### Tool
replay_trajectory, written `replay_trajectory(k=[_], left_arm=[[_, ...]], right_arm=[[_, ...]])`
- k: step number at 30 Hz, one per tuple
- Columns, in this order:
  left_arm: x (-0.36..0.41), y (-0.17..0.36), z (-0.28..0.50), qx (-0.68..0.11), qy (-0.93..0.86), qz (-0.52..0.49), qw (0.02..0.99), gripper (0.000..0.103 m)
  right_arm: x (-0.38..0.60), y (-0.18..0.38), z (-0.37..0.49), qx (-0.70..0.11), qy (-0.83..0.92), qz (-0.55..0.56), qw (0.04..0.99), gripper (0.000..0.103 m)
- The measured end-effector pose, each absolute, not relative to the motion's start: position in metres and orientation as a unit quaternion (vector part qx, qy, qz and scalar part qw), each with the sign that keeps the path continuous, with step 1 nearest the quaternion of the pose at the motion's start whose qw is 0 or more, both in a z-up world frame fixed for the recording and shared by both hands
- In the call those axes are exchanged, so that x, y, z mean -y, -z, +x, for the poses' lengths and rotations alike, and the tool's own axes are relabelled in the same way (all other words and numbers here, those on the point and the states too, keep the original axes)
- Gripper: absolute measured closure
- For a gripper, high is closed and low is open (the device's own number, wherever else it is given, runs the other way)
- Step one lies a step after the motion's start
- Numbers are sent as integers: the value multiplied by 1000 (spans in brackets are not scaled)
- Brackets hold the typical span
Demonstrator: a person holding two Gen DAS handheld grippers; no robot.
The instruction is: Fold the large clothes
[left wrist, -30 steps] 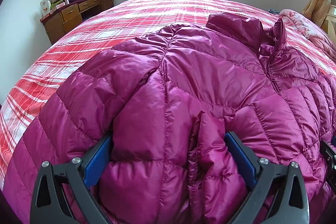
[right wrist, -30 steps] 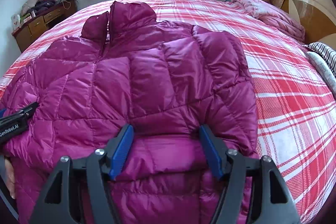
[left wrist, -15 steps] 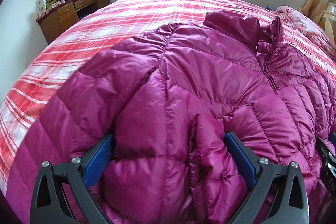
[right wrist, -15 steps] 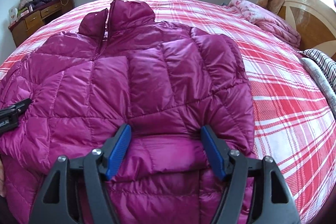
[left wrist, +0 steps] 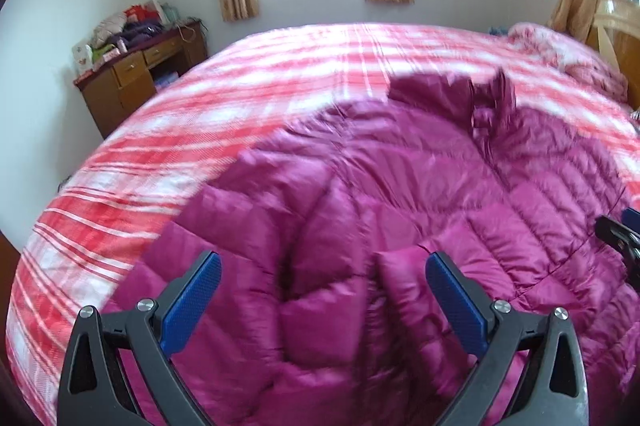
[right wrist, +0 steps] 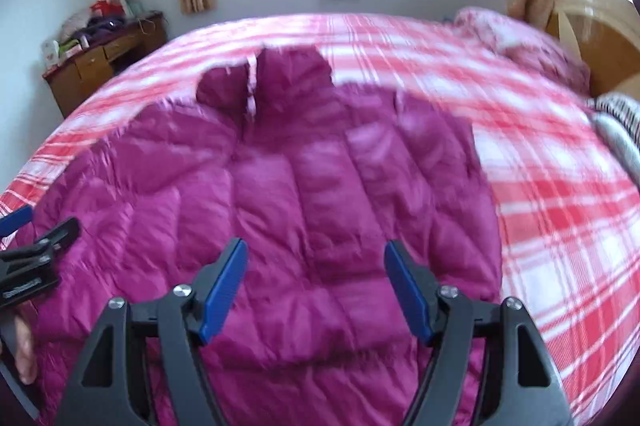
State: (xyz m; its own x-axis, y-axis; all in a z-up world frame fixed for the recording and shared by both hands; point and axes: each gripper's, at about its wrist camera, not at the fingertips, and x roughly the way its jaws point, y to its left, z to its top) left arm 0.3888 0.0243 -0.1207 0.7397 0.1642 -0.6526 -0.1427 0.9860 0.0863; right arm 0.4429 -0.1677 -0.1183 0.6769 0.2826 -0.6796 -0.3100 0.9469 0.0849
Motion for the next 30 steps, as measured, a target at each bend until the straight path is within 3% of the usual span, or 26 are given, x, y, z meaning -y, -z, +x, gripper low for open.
replay_trajectory(k=[6,14,19,23,28,30], left_arm=[[-95,97,329,-320,-147,19,936,1],[-209,142,236,-371,-266,-39,889,1],[-222,172,220,-390,-255,-94,880,1],[-213,169,219,-376,-228,-135,888,1],[-180,160,225,-358,-193,-113,907,1],[-175,165,229,-369,-199,-104,902,6]], right_arm=[[157,133,462,-391,-179,-14,903,29],[134,159,457,-415,-156,-76,893,26],[144,128,425,-399,-181,-26,899,26],[127,112,379,-367,-227,-55,900,22],[114,124,344,-347,-237,-82,904,21],[114,131,337,-347,-235,-78,905,21]])
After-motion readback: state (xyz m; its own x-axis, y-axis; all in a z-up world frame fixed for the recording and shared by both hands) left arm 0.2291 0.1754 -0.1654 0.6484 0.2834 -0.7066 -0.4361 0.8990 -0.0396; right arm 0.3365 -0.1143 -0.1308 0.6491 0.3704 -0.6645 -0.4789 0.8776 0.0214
